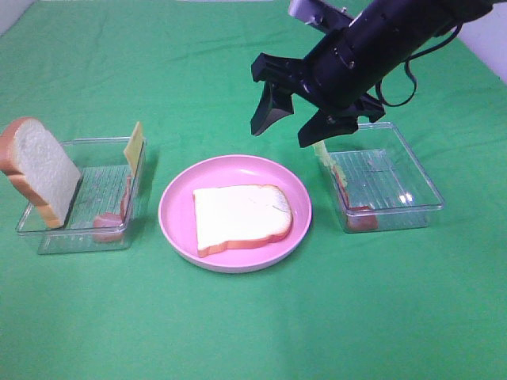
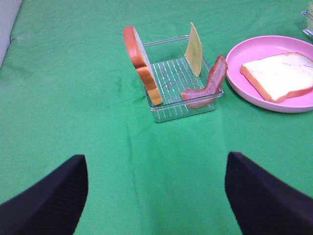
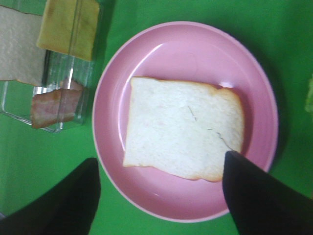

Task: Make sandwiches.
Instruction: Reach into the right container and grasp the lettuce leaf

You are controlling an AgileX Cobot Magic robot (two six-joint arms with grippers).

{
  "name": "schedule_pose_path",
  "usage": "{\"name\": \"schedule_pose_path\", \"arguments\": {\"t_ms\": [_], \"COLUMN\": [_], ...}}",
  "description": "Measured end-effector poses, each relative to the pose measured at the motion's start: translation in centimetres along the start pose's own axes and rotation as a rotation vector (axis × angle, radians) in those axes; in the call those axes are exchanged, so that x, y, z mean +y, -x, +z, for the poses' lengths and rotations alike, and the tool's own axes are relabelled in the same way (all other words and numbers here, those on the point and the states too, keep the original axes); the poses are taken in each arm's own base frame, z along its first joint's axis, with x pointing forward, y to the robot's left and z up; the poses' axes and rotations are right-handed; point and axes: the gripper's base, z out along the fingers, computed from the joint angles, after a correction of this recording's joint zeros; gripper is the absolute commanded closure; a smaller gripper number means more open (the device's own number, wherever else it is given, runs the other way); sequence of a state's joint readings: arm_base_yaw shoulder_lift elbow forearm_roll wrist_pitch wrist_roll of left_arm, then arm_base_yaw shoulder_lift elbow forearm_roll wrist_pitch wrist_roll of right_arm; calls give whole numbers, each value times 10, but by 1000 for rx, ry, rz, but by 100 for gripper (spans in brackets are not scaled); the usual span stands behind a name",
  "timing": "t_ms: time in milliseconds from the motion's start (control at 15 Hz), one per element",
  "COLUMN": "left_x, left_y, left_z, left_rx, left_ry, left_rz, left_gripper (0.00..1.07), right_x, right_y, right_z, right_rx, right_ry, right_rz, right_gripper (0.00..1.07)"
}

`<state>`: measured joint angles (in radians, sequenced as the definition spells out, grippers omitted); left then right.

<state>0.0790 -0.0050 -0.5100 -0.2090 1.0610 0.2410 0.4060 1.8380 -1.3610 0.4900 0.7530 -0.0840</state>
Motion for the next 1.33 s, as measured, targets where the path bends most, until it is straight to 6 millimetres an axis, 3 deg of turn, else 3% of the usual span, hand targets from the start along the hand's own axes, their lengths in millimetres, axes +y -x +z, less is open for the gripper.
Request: {"name": "schedule_pose_path", "arguments": {"t_ms": [200, 333, 467, 667, 733, 867, 933, 1200, 1333], "left_x": [0, 0, 0, 0, 0, 0, 0, 0, 0], "left_y": [0, 0, 0, 0, 0, 0, 0, 0, 0], "left_z": [0, 0, 0, 0, 0, 0, 0, 0, 0], "left_rx": [0, 0, 0, 0, 0, 0, 0, 0, 0], "left_ry": [0, 0, 0, 0, 0, 0, 0, 0, 0], "left_rz": [0, 0, 0, 0, 0, 0, 0, 0, 0], "left_gripper": [32, 32, 32, 32, 32, 32, 32, 32, 32], "right_x": [-1, -2, -2, -6, -11, -17, -22, -36, -45], "right_y": [11, 36, 42, 60, 68, 75, 77, 76, 77], "right_z": [-17, -42, -41, -22, -3, 15, 29, 53, 66], "right_rx": [1, 5, 30, 116, 161, 177, 194, 233, 230], "right_ry": [-109, -288, -308, -335, -349, -355, -360, -405, -445], "right_rz": [-25, -46, -48, -42, -36, -34, -31, -37, -56], "right_gripper": [31, 31, 31, 31, 31, 31, 31, 32, 38]}}
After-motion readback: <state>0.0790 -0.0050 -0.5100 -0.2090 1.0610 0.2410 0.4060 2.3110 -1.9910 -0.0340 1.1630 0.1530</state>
